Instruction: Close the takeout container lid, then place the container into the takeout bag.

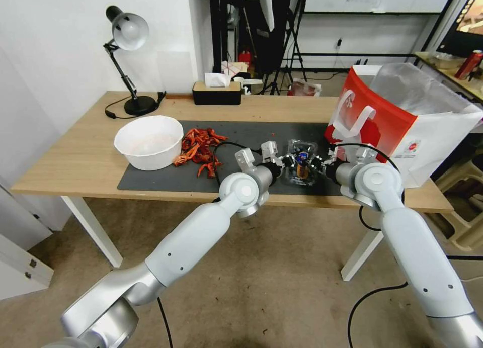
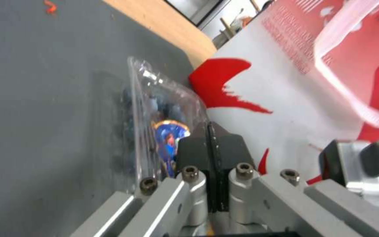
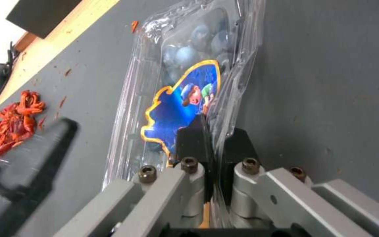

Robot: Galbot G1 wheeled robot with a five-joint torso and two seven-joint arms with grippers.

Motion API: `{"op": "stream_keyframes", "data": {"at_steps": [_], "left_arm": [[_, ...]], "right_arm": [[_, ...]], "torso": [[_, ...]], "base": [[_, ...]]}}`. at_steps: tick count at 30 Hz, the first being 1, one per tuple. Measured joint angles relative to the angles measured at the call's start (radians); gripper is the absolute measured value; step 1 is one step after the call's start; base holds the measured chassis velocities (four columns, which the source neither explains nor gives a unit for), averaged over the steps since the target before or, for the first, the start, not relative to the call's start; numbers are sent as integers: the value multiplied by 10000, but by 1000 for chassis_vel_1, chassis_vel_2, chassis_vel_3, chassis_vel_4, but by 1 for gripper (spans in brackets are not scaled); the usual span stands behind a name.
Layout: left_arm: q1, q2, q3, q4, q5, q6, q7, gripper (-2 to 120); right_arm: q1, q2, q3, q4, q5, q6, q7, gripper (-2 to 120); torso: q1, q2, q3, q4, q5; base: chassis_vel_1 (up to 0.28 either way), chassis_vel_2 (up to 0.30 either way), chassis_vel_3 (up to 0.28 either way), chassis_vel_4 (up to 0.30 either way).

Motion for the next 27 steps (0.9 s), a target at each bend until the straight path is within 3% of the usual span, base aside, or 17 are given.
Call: {"op": "stream_keyframes", "data": {"at_steps": [21, 27], "left_arm": [[1082, 978, -875, -1409, 219, 151, -23, 0], [1605, 1380, -1287, -2140, 257, 180, -22, 17]], "right_arm": [[-121, 8, 147, 73, -46, 8, -94, 0], [-100, 32, 114, 67, -56, 14, -99, 0]], "torso": [[0, -2, 1, -4, -2], [0, -2, 1, -4, -3]], "base": [[0, 0, 0, 0], [0, 0, 0, 0]]}}
